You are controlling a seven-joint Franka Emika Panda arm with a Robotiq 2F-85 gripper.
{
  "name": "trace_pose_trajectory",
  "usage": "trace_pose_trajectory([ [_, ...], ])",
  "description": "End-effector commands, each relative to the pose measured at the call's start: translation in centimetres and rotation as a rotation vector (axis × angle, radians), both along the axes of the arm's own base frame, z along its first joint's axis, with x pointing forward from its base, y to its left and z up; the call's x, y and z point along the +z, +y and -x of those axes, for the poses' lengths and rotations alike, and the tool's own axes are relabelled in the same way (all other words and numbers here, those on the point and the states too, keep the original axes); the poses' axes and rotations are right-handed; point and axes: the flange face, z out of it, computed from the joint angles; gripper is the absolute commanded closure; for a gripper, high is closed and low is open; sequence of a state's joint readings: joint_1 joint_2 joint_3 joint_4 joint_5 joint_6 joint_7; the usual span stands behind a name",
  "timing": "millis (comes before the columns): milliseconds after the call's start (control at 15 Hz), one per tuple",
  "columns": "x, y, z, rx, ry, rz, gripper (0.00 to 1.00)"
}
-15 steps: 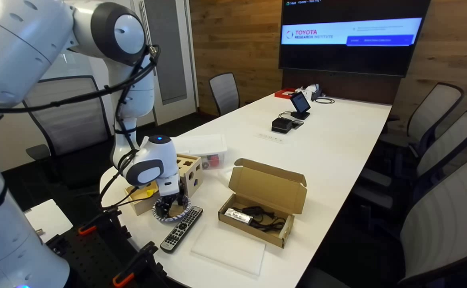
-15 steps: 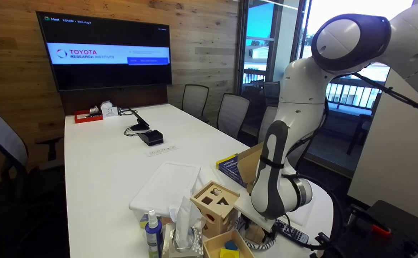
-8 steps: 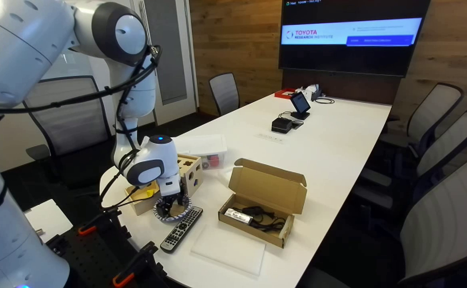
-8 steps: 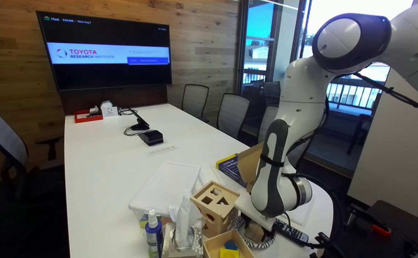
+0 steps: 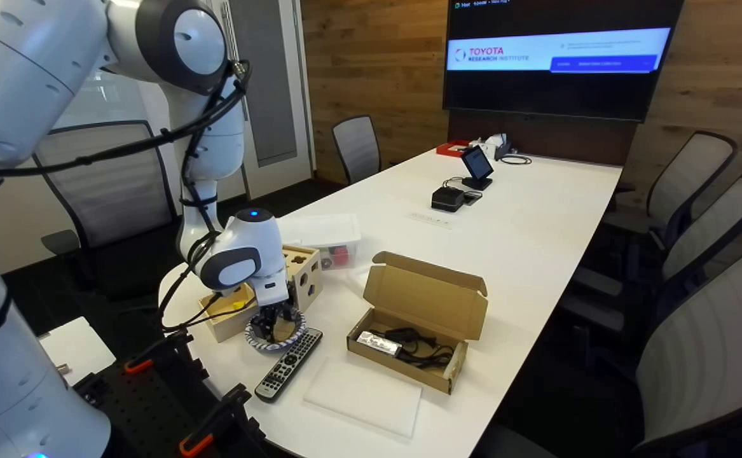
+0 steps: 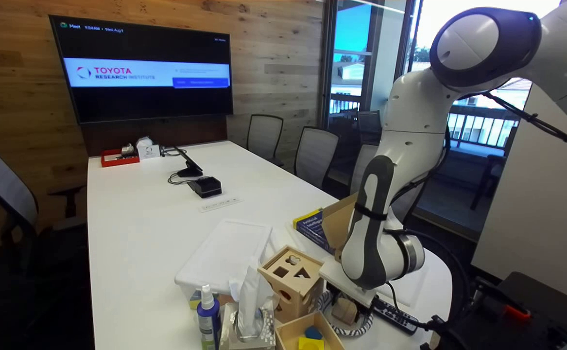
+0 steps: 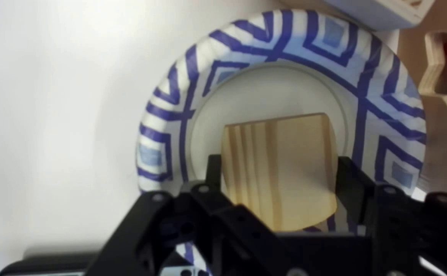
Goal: Remove the yellow object from the bowl and put it inside the box
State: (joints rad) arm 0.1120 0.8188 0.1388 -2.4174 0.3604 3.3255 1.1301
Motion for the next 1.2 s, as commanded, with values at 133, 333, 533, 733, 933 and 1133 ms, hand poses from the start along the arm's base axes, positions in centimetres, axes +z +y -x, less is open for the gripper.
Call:
trace_pose_trajectory([
  [133, 4.3, -0.2, 1.1, 0.037, -0.024, 0.018, 0.51],
  [333, 6.6, 0.1, 1.2, 0.064, -0.036, 0.027, 0.51],
  [533, 9.2, 1.0, 1.0, 0.137, -0.058, 0.030, 0.51],
  [733, 11.4, 2.6, 0.5, 0.232, -0.079, 0.029, 0.51],
  [933, 12.9, 4.6, 0.0, 0.317, -0.100, 0.019, 0.51],
  [1133, 13.4, 6.4, -0.3, 0.380, -0.106, 0.007, 0.51],
])
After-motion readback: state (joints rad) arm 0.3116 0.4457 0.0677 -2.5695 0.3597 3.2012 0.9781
